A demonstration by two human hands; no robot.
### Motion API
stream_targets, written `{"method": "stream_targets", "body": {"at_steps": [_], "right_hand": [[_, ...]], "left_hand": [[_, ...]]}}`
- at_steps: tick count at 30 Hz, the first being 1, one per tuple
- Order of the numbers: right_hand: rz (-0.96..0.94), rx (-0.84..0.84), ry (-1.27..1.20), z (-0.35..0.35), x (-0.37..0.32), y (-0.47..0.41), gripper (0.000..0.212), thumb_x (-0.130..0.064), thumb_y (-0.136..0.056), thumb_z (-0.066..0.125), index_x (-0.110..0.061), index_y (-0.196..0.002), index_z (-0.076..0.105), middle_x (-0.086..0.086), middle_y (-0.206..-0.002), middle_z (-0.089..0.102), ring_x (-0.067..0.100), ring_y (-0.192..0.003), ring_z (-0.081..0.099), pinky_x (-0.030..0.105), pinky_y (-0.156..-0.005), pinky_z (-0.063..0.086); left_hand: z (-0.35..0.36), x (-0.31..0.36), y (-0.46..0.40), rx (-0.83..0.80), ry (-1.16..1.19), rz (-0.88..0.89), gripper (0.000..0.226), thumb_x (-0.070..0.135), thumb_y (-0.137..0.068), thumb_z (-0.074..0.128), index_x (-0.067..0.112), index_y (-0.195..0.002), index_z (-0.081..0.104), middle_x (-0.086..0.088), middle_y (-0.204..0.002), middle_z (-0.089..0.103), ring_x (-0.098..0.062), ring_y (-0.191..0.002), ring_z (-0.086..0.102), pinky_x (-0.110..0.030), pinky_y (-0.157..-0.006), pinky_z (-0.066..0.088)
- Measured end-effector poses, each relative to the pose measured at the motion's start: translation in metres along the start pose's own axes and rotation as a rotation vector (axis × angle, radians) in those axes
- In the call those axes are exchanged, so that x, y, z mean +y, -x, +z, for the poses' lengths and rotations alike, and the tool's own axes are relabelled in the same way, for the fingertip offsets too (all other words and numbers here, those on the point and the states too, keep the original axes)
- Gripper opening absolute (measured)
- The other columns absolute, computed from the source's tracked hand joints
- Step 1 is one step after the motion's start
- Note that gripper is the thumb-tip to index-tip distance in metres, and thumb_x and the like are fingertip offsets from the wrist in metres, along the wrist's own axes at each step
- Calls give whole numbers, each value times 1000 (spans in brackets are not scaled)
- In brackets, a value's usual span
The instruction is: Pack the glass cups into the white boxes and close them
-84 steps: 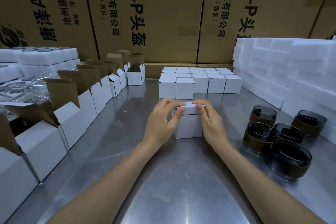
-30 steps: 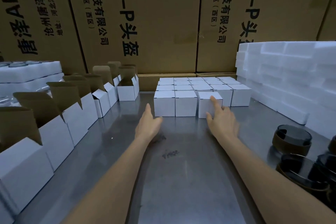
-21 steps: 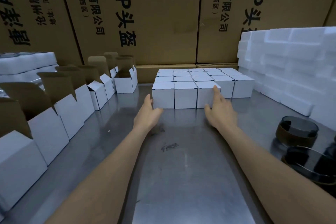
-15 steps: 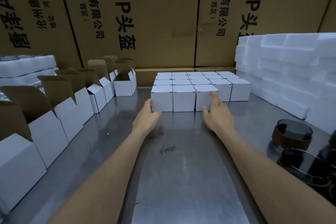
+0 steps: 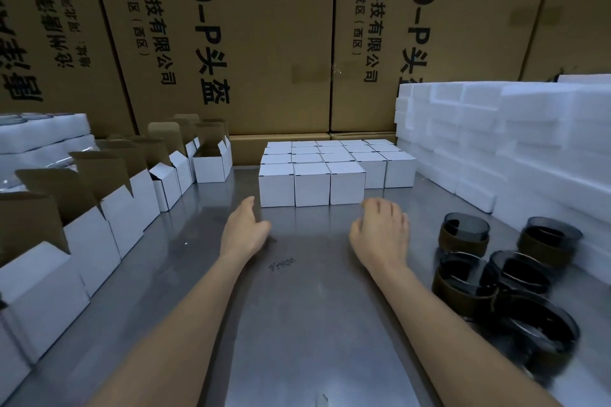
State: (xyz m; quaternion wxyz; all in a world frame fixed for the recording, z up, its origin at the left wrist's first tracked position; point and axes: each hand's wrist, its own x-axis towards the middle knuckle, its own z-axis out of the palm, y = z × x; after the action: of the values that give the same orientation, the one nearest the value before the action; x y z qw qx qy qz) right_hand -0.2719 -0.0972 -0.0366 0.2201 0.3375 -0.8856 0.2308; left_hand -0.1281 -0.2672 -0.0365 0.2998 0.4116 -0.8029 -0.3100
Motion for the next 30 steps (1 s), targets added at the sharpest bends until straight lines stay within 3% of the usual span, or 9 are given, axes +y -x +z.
{"method": "stream_targets", "body": {"at_steps": [6, 10, 14, 18, 23, 30], "right_hand": [[-59, 42, 74, -35, -3, 26, 32, -12, -84, 50, -3, -114, 57, 19, -131, 49, 36, -126, 39, 47, -110, 22], [122, -170, 203, -63, -8, 13, 41, -27, -90, 44, -11, -127, 50, 16, -144, 36, 42, -136, 25, 50, -114, 12], [327, -396, 298, -85, 11, -7, 54, -38, -92, 39, -14, -140, 40, 17, -148, 31, 46, -136, 26, 54, -113, 9], [392, -523, 312, -90, 26, -8, 51, -39, -92, 36, -15, -136, 45, 18, -145, 35, 42, -130, 37, 54, -113, 13], [266, -481, 243, -86, 7, -4, 44, -34, -93, 41, -14, -131, 46, 14, -137, 40, 35, -123, 46, 47, -106, 22], [-169, -340, 90, -69, -50, 23, 38, -31, -95, 43, -13, -129, 44, 10, -131, 42, 32, -113, 55, 39, -94, 31]], "left_hand": [[-8, 5, 42, 28, -312, 194, 49, 17, -90, 52, 10, -138, 45, -9, -142, 46, -28, -131, 40, -36, -103, 35], [-7, 10, 68, 80, -453, 375, 40, 15, -92, 48, 12, -131, 52, -3, -132, 52, -24, -121, 47, -31, -95, 37], [-11, 10, 85, 116, -452, 408, 34, 14, -91, 48, 13, -124, 55, -1, -126, 53, -22, -117, 48, -30, -90, 38], [-16, 9, 97, 137, -432, 465, 32, 13, -89, 50, 14, -121, 58, 0, -121, 54, -21, -114, 49, -29, -89, 38], [-17, 12, 106, 106, -377, 517, 33, 11, -88, 52, 16, -120, 59, 2, -119, 56, -20, -114, 48, -28, -90, 37], [-17, 14, 105, 31, -285, 496, 38, 27, -89, 60, 20, -126, 55, 5, -124, 55, -18, -118, 48, -24, -93, 35]]}}
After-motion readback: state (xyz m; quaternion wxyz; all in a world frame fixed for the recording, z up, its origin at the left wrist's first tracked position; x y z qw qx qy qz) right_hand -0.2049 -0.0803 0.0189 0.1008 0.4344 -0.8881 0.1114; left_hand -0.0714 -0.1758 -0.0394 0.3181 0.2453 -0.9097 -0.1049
